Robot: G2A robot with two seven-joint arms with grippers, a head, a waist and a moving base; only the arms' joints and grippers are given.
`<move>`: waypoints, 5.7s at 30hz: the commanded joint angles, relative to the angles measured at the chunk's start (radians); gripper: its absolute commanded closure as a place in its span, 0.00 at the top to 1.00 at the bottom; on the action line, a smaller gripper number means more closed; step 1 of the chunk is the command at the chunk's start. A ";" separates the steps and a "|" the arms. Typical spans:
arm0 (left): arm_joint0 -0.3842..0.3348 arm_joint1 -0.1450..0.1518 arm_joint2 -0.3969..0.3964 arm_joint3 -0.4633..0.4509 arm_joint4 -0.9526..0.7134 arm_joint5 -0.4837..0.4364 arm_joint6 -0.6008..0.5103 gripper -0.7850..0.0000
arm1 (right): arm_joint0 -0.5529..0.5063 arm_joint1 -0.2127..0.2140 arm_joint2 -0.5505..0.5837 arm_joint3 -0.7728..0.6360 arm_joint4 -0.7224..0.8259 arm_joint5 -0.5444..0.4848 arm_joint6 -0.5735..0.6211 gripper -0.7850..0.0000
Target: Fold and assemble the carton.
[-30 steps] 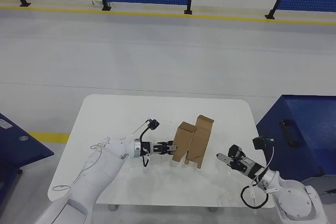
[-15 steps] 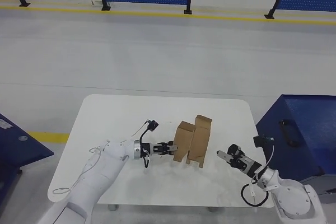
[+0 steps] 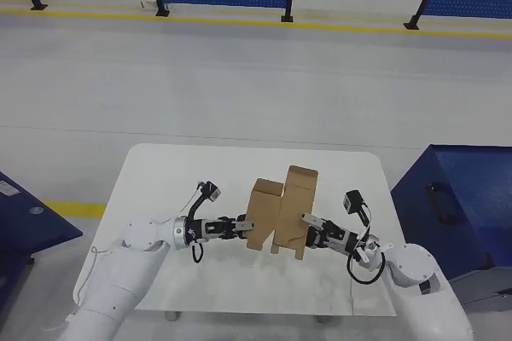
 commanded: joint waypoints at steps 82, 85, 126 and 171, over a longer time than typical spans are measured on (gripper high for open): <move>-0.027 0.099 -0.053 0.156 -0.170 0.039 -0.038 1.00 | -0.019 0.040 0.180 -0.421 0.387 -0.077 0.027 0.00; -0.027 0.099 -0.053 0.156 -0.170 0.039 -0.038 1.00 | 0.008 0.027 0.085 -0.375 0.686 0.102 -0.010 0.00; -0.027 0.099 -0.053 0.156 -0.170 0.039 -0.038 1.00 | 0.134 -0.003 -0.064 -0.283 0.934 0.108 -0.030 0.00; -0.027 0.099 -0.053 0.156 -0.170 0.039 -0.038 1.00 | -0.026 0.001 0.332 -0.753 -0.791 -0.640 -0.584 0.00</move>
